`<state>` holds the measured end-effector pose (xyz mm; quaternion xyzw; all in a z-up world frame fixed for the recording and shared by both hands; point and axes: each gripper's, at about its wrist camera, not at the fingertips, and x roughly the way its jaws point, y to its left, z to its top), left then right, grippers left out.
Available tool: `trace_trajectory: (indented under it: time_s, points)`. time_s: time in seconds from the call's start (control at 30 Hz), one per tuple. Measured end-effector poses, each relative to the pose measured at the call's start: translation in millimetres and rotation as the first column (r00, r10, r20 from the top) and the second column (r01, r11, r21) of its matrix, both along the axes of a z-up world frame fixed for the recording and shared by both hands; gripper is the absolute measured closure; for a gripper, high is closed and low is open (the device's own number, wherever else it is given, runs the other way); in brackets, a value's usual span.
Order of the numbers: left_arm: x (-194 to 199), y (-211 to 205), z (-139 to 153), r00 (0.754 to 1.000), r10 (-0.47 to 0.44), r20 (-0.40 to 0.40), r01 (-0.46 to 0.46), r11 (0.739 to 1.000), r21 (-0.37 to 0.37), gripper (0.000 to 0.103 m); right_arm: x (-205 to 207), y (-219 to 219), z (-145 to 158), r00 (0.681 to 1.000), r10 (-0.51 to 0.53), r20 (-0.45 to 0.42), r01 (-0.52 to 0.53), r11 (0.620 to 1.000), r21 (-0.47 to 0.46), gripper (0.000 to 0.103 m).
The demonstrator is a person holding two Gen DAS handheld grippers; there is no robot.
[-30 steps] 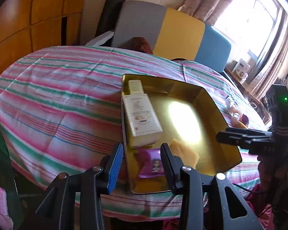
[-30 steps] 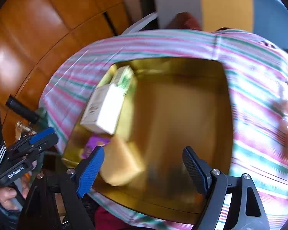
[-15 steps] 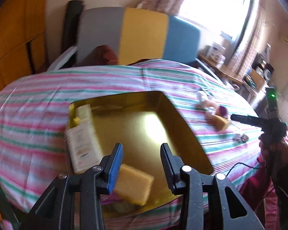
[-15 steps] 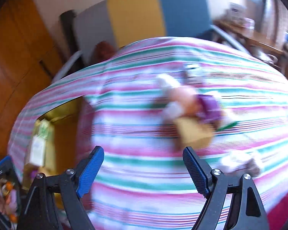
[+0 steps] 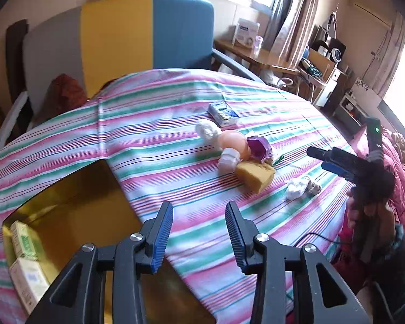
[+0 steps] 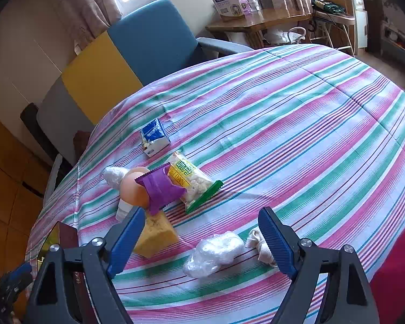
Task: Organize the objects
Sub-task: 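Move both tools back toward the remaining items, then grasp the white plastic-wrapped bundle with the left tool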
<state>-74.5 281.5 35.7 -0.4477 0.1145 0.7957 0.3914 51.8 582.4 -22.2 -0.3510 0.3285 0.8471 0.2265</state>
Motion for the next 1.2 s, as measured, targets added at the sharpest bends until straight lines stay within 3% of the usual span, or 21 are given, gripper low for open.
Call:
trace_trajectory:
  time_s: [0.27,0.47,0.73,0.97,1.03,1.2]
  points:
    - [-47.7,67.4,-27.4,0.989,0.029,0.146,-0.034,0.999,0.034,0.063,-3.8,-5.8,-2.6,0.999,0.048,-0.025,-0.049,0.998,-0.037,0.014]
    - [-102.0,106.5,-56.0,0.955,0.109,0.274,-0.142,0.985,0.101,0.063,-4.3,-5.3,-4.4,0.997,0.060,-0.046,-0.063,0.996,-0.060,0.014]
    - [-145.3,146.0,-99.4,0.907,0.193,0.374,-0.239,0.968,0.080,0.051,-4.5,-4.5,-5.4,0.995,0.074,-0.064,-0.080,0.993,-0.089,0.013]
    - [-152.6,164.4,-131.3,0.878,0.199,0.435,-0.244,0.969,0.048,0.054,-6.2,-5.6,-6.2,0.994,0.084,-0.063,-0.090,0.991,-0.097,0.013]
    - [-150.0,162.6,-132.7,0.881,0.184,0.435,-0.237,0.969,0.071,0.063,-5.9,-5.4,-5.9,0.995,0.082,-0.061,-0.087,0.992,-0.092,0.013]
    - [-137.7,141.9,-105.1,0.918,0.165,0.360,-0.215,0.971,0.104,0.065,-6.8,-4.8,-5.8,0.995,0.081,-0.050,-0.085,0.993,-0.080,0.013]
